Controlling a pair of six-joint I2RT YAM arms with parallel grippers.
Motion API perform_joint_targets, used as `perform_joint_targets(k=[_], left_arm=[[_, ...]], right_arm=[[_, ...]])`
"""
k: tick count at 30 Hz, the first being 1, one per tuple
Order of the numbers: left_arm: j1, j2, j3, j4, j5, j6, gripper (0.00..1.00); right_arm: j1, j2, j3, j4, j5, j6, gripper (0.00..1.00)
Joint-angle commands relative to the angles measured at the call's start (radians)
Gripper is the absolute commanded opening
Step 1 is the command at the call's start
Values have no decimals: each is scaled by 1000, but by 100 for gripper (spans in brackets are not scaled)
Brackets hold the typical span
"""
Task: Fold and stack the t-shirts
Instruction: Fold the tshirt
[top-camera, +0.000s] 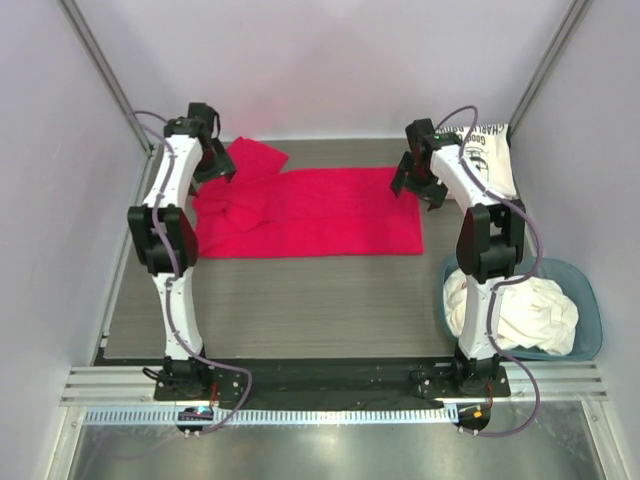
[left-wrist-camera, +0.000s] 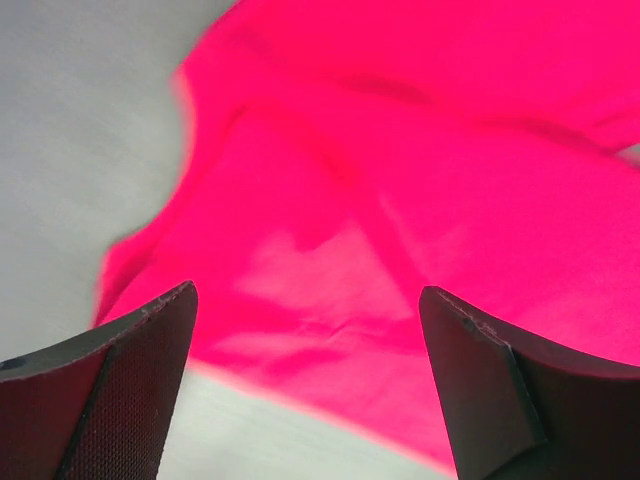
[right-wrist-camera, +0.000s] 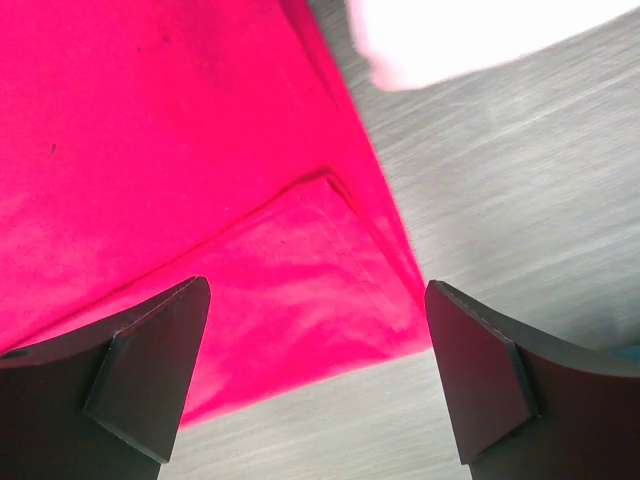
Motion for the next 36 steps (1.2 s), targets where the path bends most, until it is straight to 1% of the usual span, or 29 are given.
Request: perform_joint_targets(k=[1,2,3,4,5,6,7,8,9,10,12,14,15,19,27,31,33,34,36], left_arm=[[54,-260,-173,38,25,-12,92],[54,-298,-295,46,25,-22,92],[88,-373,-359,64,27,-50,91],[94,-413,-423,84,30,-61,91],[103,-453,-585,112,36,-75,90],[125,-542,-661,183,47,-102,90],[140,-579,-748,221,89,-115,90],[171,-619,-884,260,113,-128,89],[186,-673,-952,329,139,-150,89],[201,-693,-1006,362,181,-161,89],[246,-713,-1121,431,219,-176,89],[277,-708,-1161,459,234,-188,89],[283,-702,-1184,483,264,-191,89],[312,-670,-1230,552,292,-220,85],[323,-615,-1234,644,286,-227,82],[323,-573,-1224,657,269,-227,75],[323,-567,-1229,670,257,-230,72],[323,-567,-1234,678,246,-233,67],[323,-566,-1243,695,246,-240,62]], right_arm=[[-5,-133,-27,-42,1,-23,95],[-5,-169,-73,-22,-16,-21,95],[-2,-203,-191,4,-51,-7,94],[0,-276,-254,61,-72,0,93],[1,-307,-316,90,-89,9,91],[7,-333,-432,118,-108,23,90],[9,-379,-480,162,-135,29,89],[10,-392,-524,179,-146,34,86],[10,-404,-595,208,-155,33,86],[9,-410,-624,216,-165,33,85],[10,-415,-676,239,-171,25,84],[10,-407,-695,253,-166,16,83],[10,-402,-703,262,-165,14,83],[9,-356,-700,281,-159,8,77],[1,-280,-663,324,-128,8,70],[-13,-243,-637,338,-120,3,64],[-17,-240,-623,339,-126,0,62],[-19,-240,-620,339,-123,-1,60],[-19,-237,-614,339,-119,-3,57]])
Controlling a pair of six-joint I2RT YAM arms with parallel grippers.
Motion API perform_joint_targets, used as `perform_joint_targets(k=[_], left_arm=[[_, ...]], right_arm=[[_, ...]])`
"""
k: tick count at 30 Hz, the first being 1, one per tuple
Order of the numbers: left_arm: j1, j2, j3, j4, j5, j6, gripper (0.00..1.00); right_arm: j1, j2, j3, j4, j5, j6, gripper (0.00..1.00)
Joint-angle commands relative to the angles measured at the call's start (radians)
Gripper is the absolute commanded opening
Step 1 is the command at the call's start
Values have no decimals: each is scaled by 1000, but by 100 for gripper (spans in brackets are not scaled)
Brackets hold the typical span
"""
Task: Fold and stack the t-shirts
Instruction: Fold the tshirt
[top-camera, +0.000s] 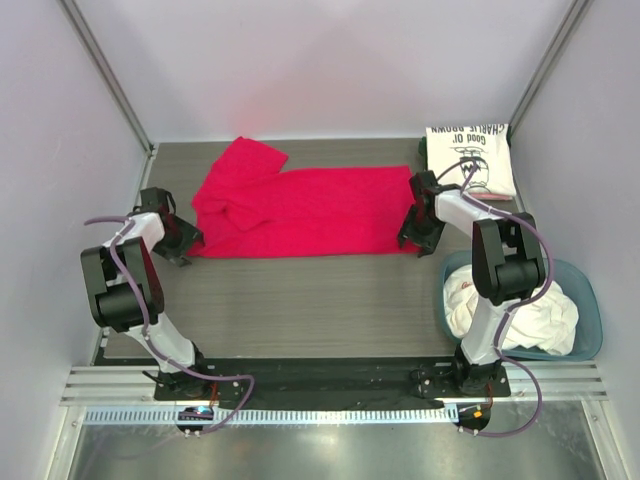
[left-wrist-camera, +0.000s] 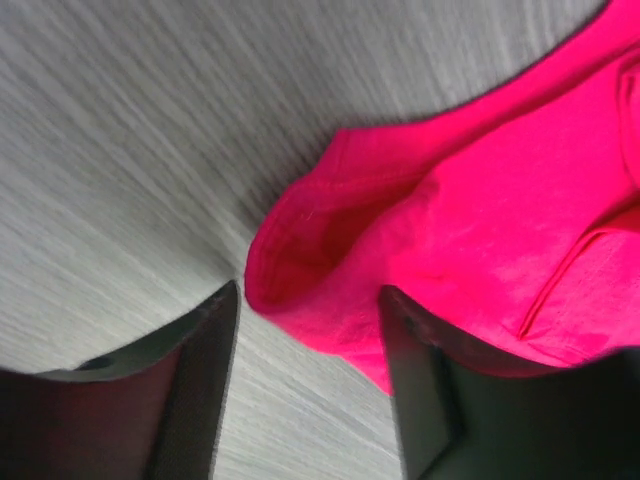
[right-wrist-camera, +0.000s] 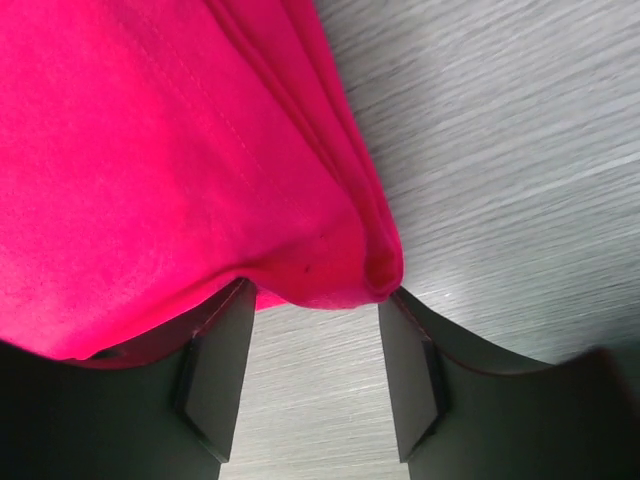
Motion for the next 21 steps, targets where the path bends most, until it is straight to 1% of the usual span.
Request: perform_joint_targets(k=[1,3,4,6,7,8,9,10,11,13,15,17,18,20,21], left_arm=[[8,-1,-1,72,-15,-16,57],[8,7,5,81,-15,-21,43],[6,19,17,81,-15,-21,31],[6,28,38,74,-15,-19,15],[6,35,61,72,-15,-19,3],[8,39,80,64,-15,-13,0],[6,38,98,37,-17,-10,0],[6,36,116,17,-15,-5,0],[6,25,162,-23,-42,4,0],[6,4,207,-58,-53,13,0],[8,-46,271,-116,-64,36,0],[23,-89,299,-156,-96,45,0],[32,-141,310,-193,-101,51,0],[60,-192,295,-247,-125,54,0],[67,-226,254,-262,-130,54,0]], right_arm=[[-8,7,41,27,35,-15,56],[-8,14,43,28,40,-16,53],[-8,17,44,28,40,-16,51],[-9,20,47,28,32,-21,46],[-8,19,49,28,34,-21,34],[-8,17,50,28,32,-19,28],[-8,14,57,24,29,-19,23],[-9,10,63,16,31,-19,14],[-8,7,87,5,32,-19,10],[-8,1,125,-41,26,-30,1],[-8,-18,185,-91,16,-41,1],[-8,-79,207,-116,25,-39,1],[-8,-105,202,-128,31,-35,1],[-9,-177,173,-136,32,-19,1],[-9,-199,114,-133,29,-13,1]])
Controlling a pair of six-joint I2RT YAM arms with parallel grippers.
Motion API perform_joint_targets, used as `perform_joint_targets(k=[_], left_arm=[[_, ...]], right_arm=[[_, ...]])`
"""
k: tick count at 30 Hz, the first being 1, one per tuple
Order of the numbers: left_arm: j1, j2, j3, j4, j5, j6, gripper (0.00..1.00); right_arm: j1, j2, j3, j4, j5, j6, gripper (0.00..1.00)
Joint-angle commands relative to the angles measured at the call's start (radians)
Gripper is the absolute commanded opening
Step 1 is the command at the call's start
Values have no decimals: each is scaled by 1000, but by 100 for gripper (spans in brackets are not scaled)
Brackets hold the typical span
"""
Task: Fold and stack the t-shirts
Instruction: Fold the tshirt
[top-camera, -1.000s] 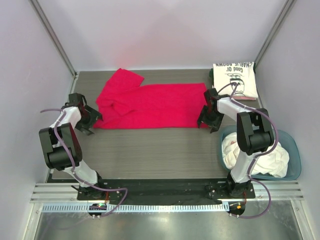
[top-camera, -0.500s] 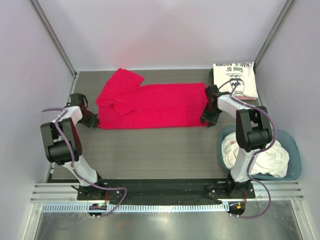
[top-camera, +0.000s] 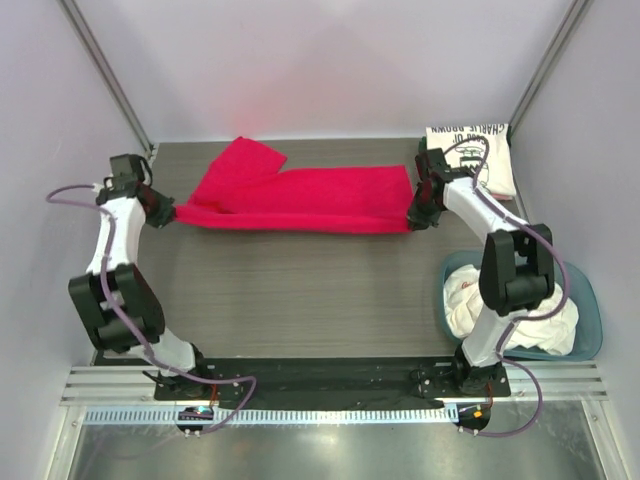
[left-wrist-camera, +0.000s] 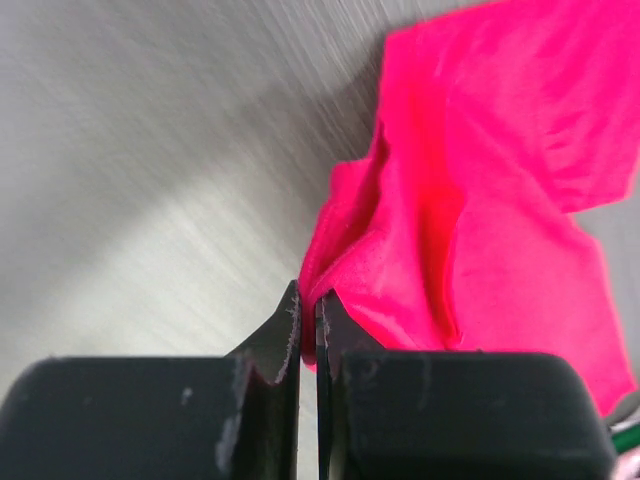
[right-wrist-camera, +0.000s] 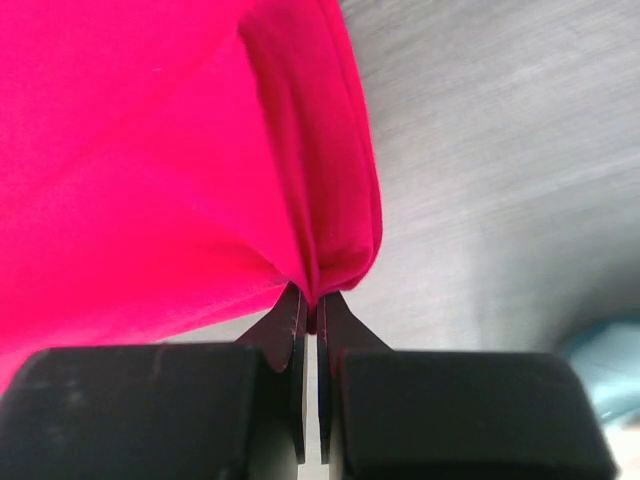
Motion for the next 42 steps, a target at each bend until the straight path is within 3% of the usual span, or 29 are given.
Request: perform_joint_targets(k=[1,8,13,17,18,19,21,22,24,25,27,31,37,42], left_arm=[[65,-174,-48,-123,-94,23,0],[137,-360,-413,-163,-79,-32,2],[257,-388,-523,-156,1,-26,7],[282,-433,-539,-189,6,-24,15],[282,-455,-533,-196,9,-34,20],[280,-463,-533,-202,18,-35,41],[285,-480,-531,-217,21,-37,65],[291,-486,-528,-225,21,-34,81],[297,-486,-517,-243,24,-26,88],[302,-486,-498,-252,24,-15,91],[300,-488,-464,-260,24,0,91],[251,-482,-372,-161,119,80,91],[18,-166,10,-200,0,202,90],[-74,149,318,-145,-2,294,89]], right_arm=[[-2,-162,-77,-46,16,28,1],[23,-287,-430,58,-69,79,1],[50,-340,-488,55,-70,80,1],[70,-382,-530,45,-69,96,1],[79,-392,-548,45,-70,100,2],[84,-400,-557,43,-69,108,8],[107,-429,-574,34,-69,117,15],[115,-440,-577,28,-69,123,24],[135,-471,-577,3,-60,131,47],[148,-481,-574,-4,-54,136,65],[159,-521,-554,-35,-35,142,75],[176,-598,-476,-66,14,145,77],[185,-595,-333,-21,-12,107,78],[205,-555,-295,63,-41,47,79]])
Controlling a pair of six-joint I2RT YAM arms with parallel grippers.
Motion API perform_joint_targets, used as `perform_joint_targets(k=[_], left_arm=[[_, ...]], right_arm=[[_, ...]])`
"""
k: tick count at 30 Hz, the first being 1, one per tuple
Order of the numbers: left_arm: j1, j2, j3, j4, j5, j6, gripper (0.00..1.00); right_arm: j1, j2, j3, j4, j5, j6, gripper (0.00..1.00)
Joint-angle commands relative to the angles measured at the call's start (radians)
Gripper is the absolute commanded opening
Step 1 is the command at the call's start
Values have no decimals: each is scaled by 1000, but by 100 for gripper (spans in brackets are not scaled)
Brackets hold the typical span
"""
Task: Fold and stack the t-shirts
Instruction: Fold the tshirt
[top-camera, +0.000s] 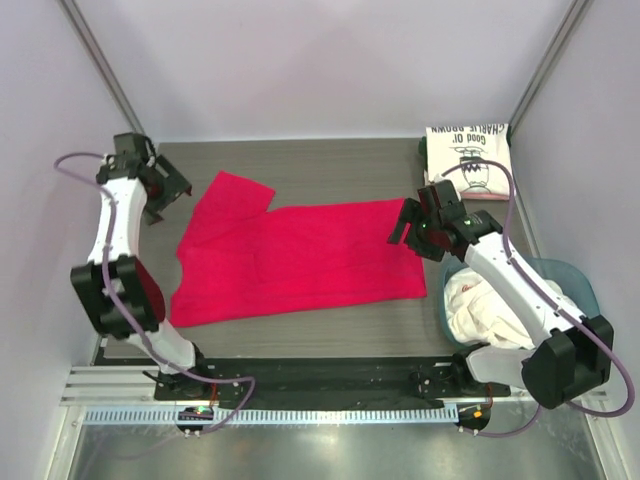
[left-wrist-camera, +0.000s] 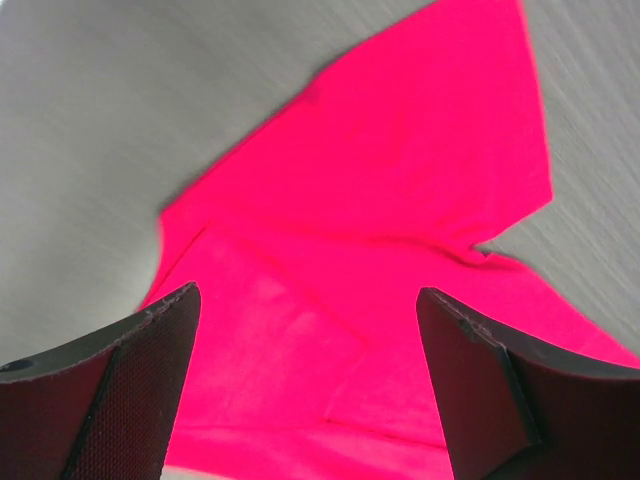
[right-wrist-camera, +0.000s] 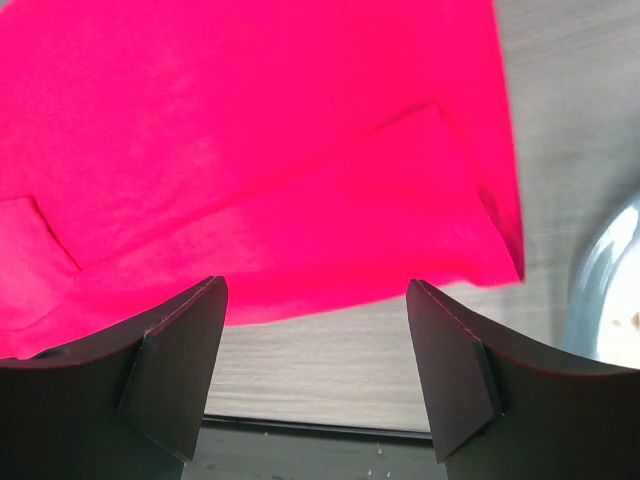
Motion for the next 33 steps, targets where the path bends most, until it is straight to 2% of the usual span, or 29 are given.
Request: perform_joint_targets(k=[1,3,4,7,11,18,25,33], left_arm=[[-52,191,187,41,-9,113,89],[-59,298,283,39,14,138,87],[-63,397,387,28,14,143,84],[-64,530,491,106,54,138,82],[-78,683,656,143,71,152,81],[-92,916,911,152,106,106,79],[-164,978,922,184,74,121,72],[-199,1004,910,140,-95,106,60]], right_arm=[[11,25,29,71,-30,-73,79],[13,53,37,86,-36,-92,79],[13,59,38,94,-37,-98,79],[13,78,30,140,-91,-121,79],[14,82,15,192,-154,-151,79],[14,75,-68,234,-146,-174,79],[14,90,-152,258,-130,-167,79],[14,72,-175,249,-113,-171,79]])
